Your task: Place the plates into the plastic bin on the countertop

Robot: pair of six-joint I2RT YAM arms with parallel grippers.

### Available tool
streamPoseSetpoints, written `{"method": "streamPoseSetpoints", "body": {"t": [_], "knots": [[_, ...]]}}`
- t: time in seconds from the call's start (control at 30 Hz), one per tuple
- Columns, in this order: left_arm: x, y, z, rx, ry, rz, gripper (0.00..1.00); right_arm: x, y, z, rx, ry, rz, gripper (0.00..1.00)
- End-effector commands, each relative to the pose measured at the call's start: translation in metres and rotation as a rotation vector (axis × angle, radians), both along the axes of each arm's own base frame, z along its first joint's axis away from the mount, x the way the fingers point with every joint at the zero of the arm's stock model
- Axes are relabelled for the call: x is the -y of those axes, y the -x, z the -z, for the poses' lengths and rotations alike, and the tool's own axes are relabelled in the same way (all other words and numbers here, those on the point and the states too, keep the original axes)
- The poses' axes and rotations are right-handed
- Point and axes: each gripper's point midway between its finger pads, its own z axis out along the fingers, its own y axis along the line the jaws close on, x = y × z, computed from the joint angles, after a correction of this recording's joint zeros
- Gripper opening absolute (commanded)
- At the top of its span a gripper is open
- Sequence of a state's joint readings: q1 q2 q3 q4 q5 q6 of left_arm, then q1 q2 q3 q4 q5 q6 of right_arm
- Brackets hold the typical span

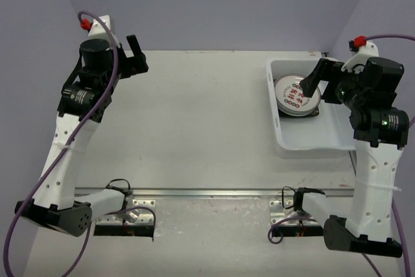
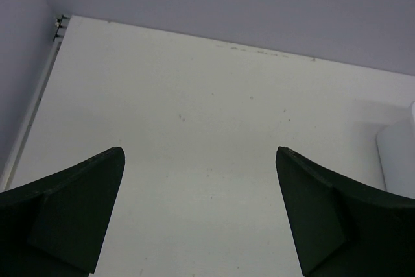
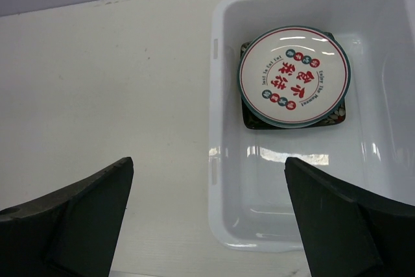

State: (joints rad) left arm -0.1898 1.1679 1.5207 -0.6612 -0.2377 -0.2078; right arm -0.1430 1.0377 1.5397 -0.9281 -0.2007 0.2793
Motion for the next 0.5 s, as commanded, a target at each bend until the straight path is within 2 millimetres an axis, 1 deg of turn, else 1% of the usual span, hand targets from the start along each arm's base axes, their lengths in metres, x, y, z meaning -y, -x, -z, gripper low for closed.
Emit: {"method": "streamPoseSetpoints", "body": {"t": [0.0,0.07,0.17,0.2,0.27,0.33,0.43,0.47], "knots": [[-0.011,0.021,-0.023,0.102,-0.035,-0.035,1.0,0.005,0.009,-0.032,0.099,0.117,0.01,0.99],[-0.013,0.031,-0.022,0.099,-0.026,-0.046,1.0,0.001,0.011,-0.03,0.108,0.139,-0.002,0.99],[-0.015,0.047,-0.02,0.091,-0.022,-0.075,1.0,-0.008,0.019,-0.015,0.118,0.175,-0.054,0.99],[-0.014,0.048,-0.015,0.082,-0.03,-0.08,1.0,-0.009,0.024,-0.017,0.135,0.191,-0.064,0.99],[-0.017,0.058,0.002,0.053,-0.061,-0.097,1.0,-0.012,0.03,-0.003,0.13,0.22,-0.077,0.99],[-0.02,0.062,0.014,0.033,-0.078,-0.115,1.0,-0.012,0.037,-0.003,0.14,0.235,-0.081,0.99],[-0.019,0.064,0.026,0.016,-0.083,-0.105,1.0,-0.015,0.048,-0.001,0.159,0.232,-0.088,0.99],[-0.019,0.063,0.028,0.016,-0.086,-0.107,1.0,-0.015,0.05,0.003,0.156,0.23,-0.09,0.99]]}}
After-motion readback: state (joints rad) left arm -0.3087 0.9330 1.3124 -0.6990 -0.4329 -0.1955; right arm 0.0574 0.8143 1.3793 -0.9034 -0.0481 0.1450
